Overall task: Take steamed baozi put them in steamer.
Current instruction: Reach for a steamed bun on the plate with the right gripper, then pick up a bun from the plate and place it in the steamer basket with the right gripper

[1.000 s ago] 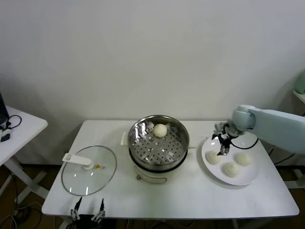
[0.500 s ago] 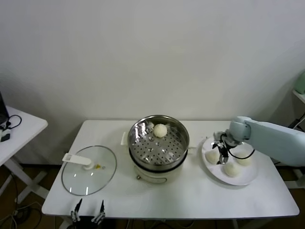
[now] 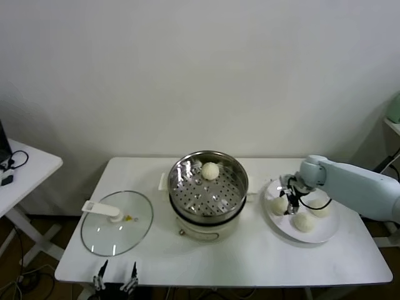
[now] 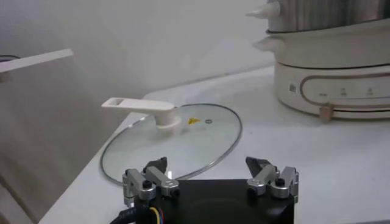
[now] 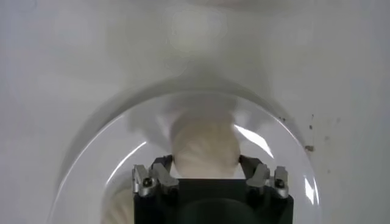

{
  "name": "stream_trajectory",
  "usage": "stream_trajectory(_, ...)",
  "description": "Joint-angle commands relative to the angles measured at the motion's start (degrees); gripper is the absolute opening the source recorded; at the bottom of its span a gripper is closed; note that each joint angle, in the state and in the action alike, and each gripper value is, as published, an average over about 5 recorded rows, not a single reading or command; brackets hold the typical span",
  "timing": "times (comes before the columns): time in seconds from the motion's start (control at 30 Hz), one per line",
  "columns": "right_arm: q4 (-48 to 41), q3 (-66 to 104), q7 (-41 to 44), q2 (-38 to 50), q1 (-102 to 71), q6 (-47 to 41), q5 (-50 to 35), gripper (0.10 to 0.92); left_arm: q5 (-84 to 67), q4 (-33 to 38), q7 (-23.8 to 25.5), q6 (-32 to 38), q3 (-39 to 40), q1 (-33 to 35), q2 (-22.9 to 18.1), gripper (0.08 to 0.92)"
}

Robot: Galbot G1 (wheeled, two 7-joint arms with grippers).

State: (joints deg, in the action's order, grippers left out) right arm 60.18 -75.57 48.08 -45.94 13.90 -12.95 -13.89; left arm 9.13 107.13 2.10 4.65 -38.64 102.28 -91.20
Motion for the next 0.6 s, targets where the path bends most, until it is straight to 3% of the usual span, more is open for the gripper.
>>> stream_trajectory(0.03, -1.02, 1.23, -0.17, -0.21, -0.98, 0.3, 0.92, 0.723, 0.03, 0.21, -0.06, 0.03, -0.03, 0.09, 0.17, 0.823)
stream_trajectory(0.6, 7.69, 0.13, 2.19, 7.5, 3.68, 2.7, -1.66, 0.668, 0.98, 1.74, -0.3, 0.68, 0.58, 1.54, -0.02, 0.823)
